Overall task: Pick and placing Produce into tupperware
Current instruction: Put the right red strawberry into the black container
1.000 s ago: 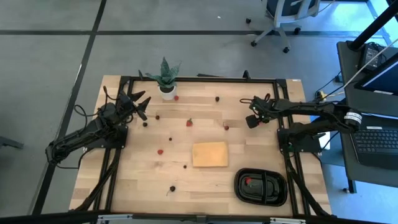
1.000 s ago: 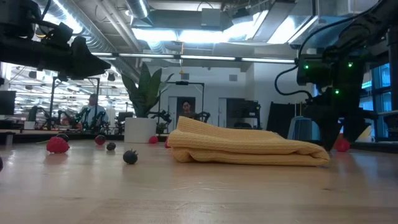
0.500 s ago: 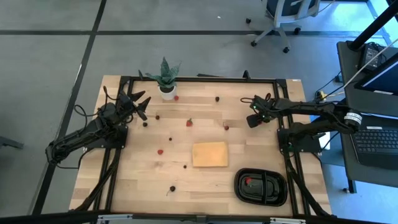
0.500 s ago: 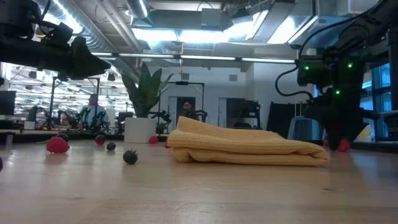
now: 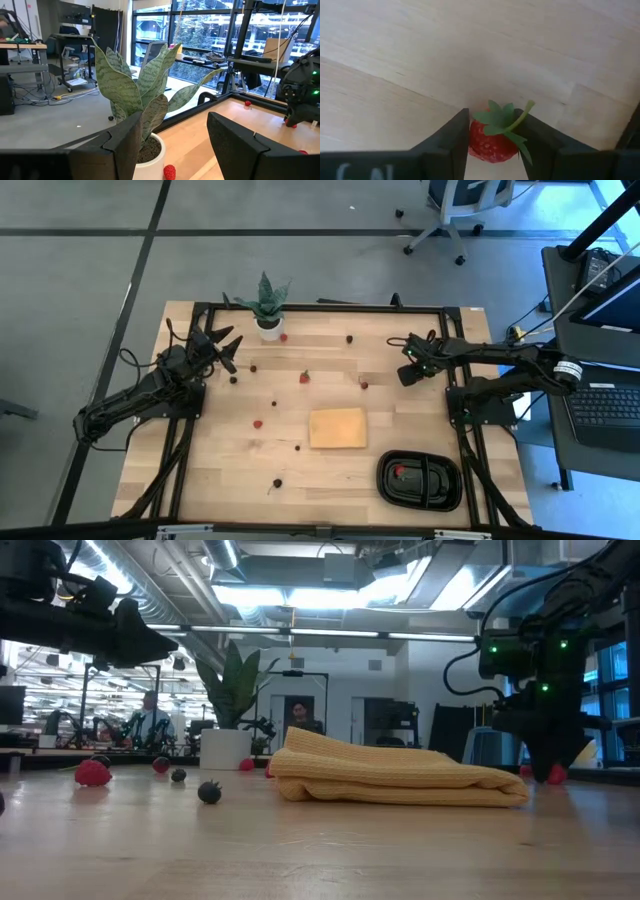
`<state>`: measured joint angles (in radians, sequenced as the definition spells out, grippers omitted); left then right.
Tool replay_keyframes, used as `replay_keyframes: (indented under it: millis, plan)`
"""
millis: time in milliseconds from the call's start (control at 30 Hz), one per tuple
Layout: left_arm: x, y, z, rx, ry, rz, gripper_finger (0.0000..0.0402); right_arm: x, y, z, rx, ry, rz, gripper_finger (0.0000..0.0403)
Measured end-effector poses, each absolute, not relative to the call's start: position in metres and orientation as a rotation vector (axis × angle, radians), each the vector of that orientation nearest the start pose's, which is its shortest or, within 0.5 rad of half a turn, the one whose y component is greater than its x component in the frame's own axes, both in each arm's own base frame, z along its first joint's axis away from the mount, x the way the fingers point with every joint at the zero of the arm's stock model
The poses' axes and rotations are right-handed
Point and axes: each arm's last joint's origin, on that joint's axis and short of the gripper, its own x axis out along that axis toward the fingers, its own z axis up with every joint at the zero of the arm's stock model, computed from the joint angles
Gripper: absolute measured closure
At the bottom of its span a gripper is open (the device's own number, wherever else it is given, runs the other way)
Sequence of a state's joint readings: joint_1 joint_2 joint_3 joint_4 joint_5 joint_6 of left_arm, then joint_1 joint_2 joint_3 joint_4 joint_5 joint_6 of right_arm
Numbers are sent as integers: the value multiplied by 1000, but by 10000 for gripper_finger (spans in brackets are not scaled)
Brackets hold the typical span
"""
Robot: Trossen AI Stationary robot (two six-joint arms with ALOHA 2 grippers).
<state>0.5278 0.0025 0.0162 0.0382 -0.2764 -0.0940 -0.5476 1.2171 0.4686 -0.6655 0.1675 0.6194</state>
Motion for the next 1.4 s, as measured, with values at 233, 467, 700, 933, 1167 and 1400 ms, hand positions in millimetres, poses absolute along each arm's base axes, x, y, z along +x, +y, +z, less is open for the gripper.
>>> replay_keyframes:
  millis: [233, 467, 700, 933, 1167, 1400]
  plan:
    - [79, 55, 172, -82, -91, 801, 186, 145, -91, 148, 747, 1222, -984, 271]
    - [79, 55, 172, -82, -90, 801, 186, 168, -81, 180, 755, 1226, -817, 305]
    - [79, 55, 172, -82, -90, 801, 186, 181, -74, 196, 711, 1195, -763, 310]
    - [79, 55, 172, -82, -90, 800, 186, 179, -73, 195, 709, 1210, -762, 310]
    - [79, 55, 172, -82, -90, 801, 186, 190, -56, 202, 747, 1218, -615, 310]
    - [79, 55, 172, -82, -90, 801, 186, 202, -13, 211, 812, 1261, -409, 310]
